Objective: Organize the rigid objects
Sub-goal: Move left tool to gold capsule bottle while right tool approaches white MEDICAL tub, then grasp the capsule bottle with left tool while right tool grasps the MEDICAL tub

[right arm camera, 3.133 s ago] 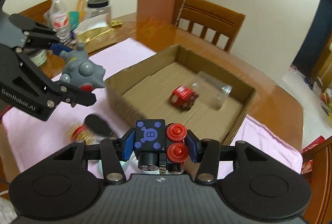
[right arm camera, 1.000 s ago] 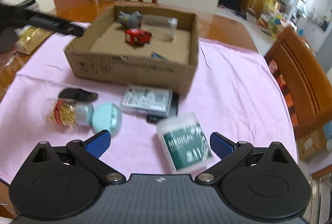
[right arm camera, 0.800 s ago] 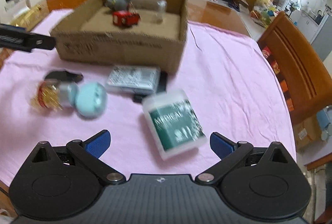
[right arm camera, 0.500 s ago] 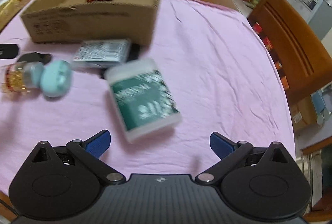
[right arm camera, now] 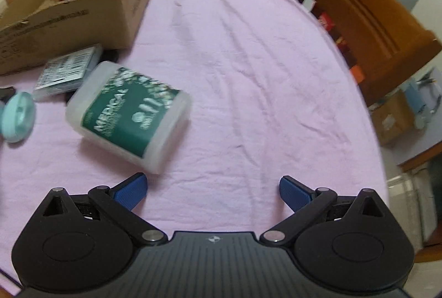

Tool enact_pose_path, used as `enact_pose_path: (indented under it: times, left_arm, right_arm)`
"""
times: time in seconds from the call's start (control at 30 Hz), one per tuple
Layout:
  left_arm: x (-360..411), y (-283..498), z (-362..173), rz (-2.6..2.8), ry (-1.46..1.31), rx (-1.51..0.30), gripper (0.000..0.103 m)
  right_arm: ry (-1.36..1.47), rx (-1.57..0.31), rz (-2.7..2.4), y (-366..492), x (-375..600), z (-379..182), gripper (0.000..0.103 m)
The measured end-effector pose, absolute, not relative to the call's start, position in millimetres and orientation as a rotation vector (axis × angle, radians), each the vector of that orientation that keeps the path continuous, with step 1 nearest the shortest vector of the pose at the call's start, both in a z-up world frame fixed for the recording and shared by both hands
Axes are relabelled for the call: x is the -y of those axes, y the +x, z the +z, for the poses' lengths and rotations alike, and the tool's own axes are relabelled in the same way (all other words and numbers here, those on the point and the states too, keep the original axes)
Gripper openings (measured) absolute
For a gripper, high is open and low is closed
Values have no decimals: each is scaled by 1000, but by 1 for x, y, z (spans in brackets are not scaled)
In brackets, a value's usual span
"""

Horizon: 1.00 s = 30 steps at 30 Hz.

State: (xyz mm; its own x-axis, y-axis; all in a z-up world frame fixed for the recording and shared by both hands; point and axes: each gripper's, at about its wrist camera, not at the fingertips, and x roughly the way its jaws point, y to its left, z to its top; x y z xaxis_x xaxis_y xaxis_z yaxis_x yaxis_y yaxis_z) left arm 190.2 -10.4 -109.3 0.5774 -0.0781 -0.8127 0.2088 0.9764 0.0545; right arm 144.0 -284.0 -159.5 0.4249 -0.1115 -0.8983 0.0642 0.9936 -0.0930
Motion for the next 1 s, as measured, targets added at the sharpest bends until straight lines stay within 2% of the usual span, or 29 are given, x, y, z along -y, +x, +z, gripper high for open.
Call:
enact_pose_path:
  times: [0.4,0.63,1.0]
  left_arm:
    - [-8,179,-113,-122,169,-981,102]
    - [-16,178,-123,-117,129,-1023,102]
    - [-25,180,-137,-140,93,-1044,102]
  right_arm:
    - [-16,-1151,-3,147,271,-158,103]
    - [94,-1121,142,162,253,-145,103]
    - [108,-1121,22,202,243,-149,103]
